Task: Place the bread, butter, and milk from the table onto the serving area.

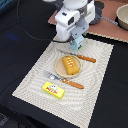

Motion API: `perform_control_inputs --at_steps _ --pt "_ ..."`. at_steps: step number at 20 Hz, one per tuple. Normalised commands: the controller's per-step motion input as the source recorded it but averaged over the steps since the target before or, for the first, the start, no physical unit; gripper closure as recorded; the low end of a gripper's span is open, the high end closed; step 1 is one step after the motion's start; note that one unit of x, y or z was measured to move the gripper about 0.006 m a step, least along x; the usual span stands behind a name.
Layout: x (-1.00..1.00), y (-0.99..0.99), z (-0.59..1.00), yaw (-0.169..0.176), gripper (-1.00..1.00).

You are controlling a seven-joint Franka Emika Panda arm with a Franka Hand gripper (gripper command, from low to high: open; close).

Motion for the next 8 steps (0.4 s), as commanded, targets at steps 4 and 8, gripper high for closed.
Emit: perform_control_inputs --at_steps 4,8 --pt "0.36 0.12 1.0 0.0 -1.0" --pt "0.14 0.27 0.87 0.018 -1.0"
